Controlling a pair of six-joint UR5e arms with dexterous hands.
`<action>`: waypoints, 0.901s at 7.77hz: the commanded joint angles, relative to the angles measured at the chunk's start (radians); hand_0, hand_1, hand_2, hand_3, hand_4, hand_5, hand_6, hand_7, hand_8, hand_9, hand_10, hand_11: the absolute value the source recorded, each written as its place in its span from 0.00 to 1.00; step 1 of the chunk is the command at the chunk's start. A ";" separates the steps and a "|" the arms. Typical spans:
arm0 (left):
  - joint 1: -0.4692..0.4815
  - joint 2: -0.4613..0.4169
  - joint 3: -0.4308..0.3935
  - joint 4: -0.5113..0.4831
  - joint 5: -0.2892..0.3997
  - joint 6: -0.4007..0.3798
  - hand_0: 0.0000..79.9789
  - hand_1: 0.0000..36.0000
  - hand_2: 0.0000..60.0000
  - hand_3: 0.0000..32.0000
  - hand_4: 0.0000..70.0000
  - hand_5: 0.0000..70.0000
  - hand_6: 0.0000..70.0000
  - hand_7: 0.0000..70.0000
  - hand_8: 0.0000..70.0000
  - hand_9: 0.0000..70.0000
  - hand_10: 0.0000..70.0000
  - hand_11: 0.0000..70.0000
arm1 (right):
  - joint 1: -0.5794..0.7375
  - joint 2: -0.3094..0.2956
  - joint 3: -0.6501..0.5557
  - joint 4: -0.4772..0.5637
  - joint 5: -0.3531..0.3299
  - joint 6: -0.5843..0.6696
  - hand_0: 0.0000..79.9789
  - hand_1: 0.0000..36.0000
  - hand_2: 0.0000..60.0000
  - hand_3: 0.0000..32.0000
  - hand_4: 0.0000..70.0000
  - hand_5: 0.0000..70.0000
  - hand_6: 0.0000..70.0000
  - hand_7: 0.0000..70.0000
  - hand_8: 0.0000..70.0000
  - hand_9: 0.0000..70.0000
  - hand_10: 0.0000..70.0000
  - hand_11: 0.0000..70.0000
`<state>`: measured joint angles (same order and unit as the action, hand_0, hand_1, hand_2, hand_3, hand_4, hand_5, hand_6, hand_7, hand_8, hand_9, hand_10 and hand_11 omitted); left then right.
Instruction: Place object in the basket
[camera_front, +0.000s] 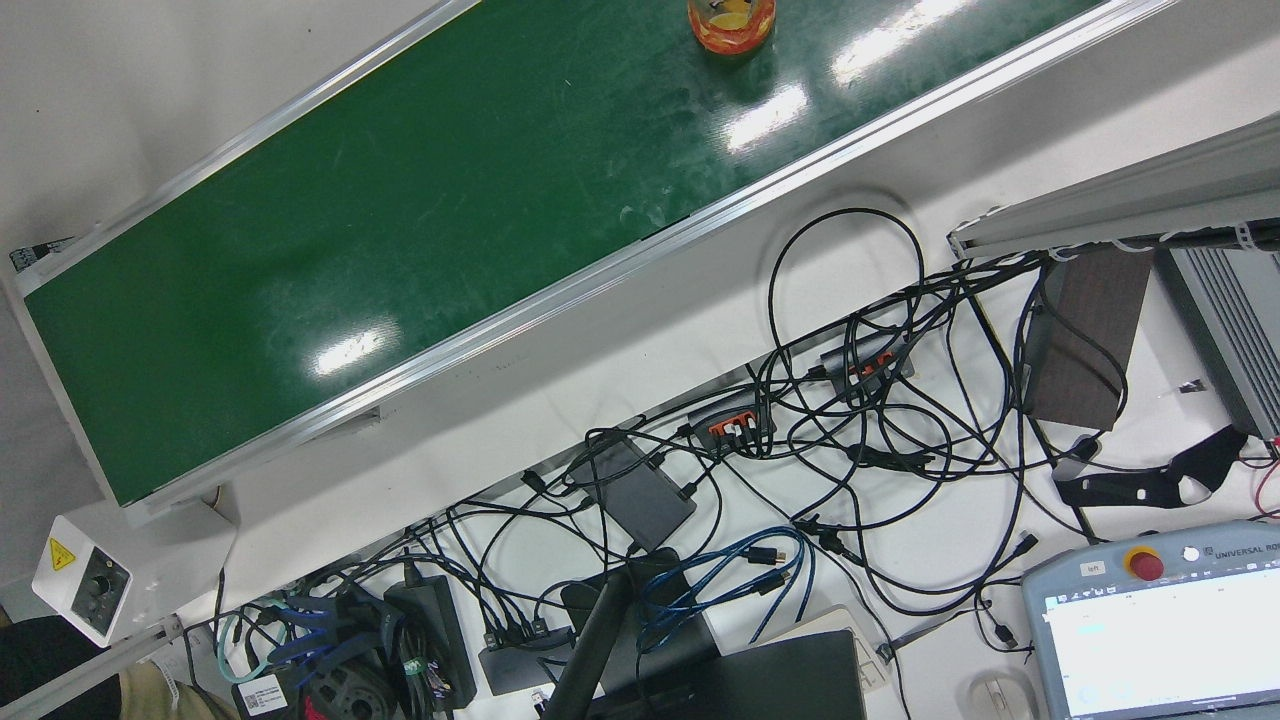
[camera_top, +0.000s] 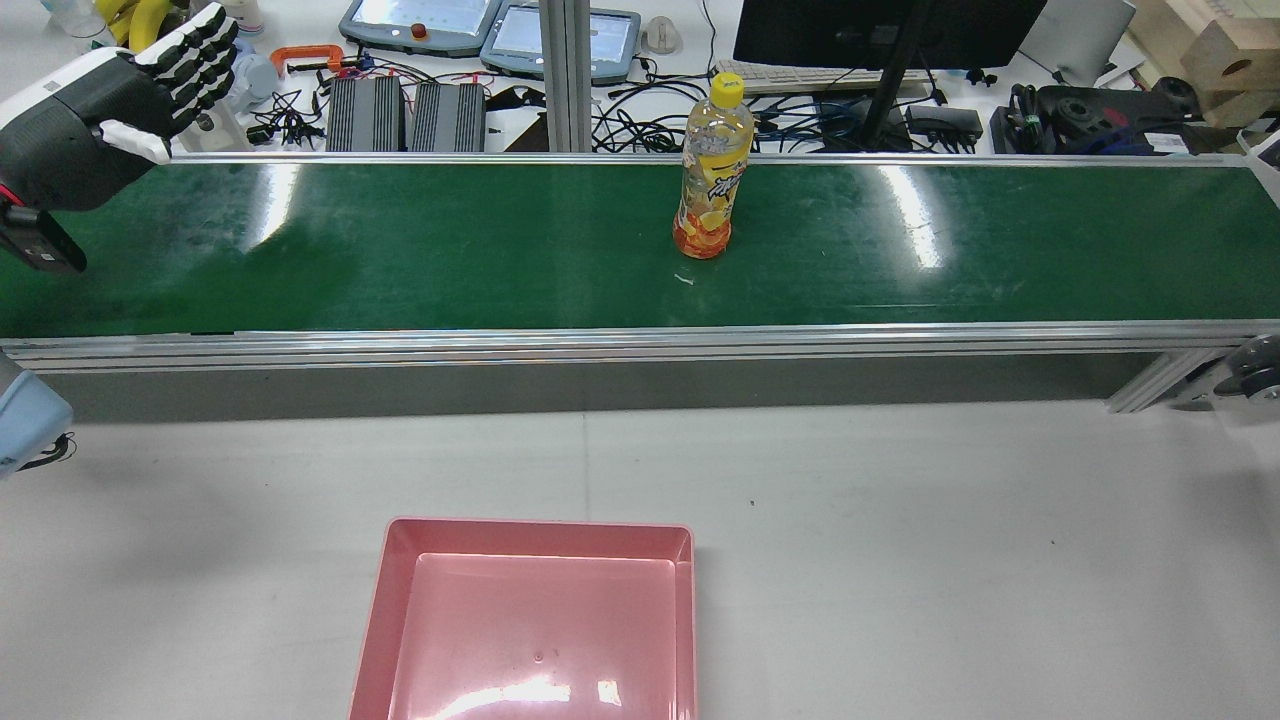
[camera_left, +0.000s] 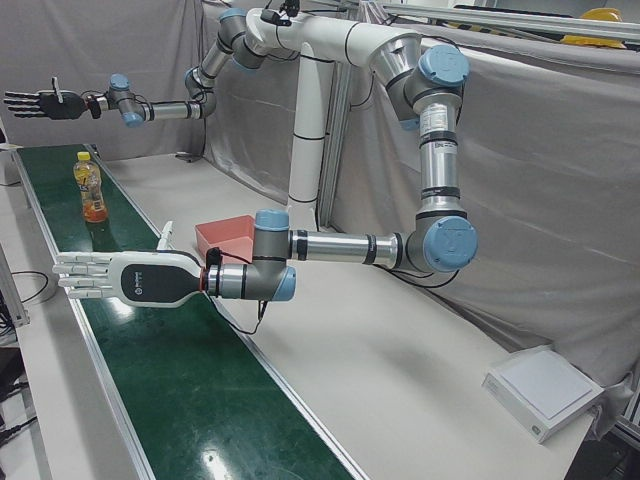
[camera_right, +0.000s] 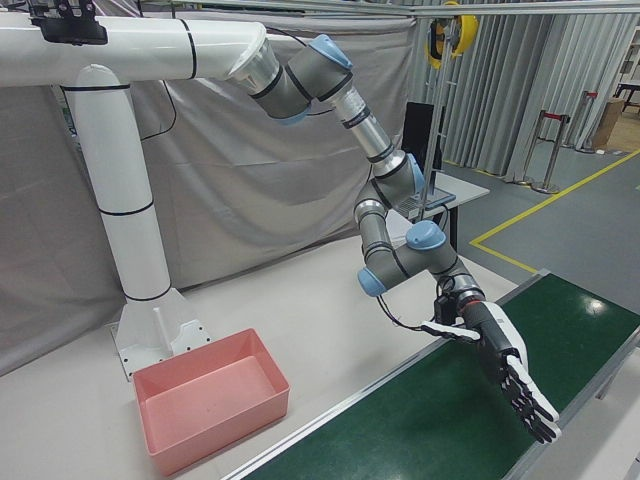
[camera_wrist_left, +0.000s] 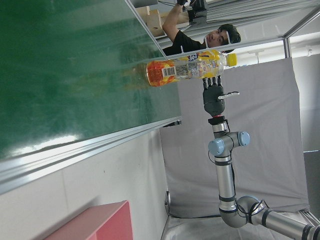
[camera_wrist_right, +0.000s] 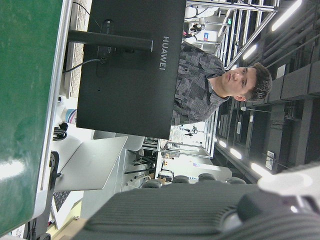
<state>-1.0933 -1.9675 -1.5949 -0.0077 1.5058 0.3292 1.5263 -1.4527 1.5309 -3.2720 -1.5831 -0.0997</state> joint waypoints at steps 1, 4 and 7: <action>-0.002 -0.002 -0.005 -0.003 0.001 -0.001 0.65 0.25 0.00 0.00 0.02 0.03 0.00 0.00 0.00 0.00 0.02 0.05 | 0.000 0.000 0.000 0.000 0.000 0.000 0.00 0.00 0.00 0.00 0.00 0.00 0.00 0.00 0.00 0.00 0.00 0.00; -0.002 -0.005 -0.005 -0.003 0.001 -0.001 0.69 0.33 0.00 0.00 0.02 0.03 0.01 0.00 0.00 0.00 0.02 0.05 | 0.000 0.000 0.000 0.000 0.000 0.000 0.00 0.00 0.00 0.00 0.00 0.00 0.00 0.00 0.00 0.00 0.00 0.00; 0.001 -0.007 -0.008 -0.005 0.001 -0.001 0.70 0.36 0.00 0.00 0.02 0.03 0.01 0.00 0.00 0.00 0.01 0.04 | 0.000 0.000 0.000 0.000 0.000 0.000 0.00 0.00 0.00 0.00 0.00 0.00 0.00 0.00 0.00 0.00 0.00 0.00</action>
<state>-1.0935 -1.9726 -1.5990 -0.0108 1.5069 0.3293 1.5263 -1.4527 1.5309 -3.2720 -1.5831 -0.0997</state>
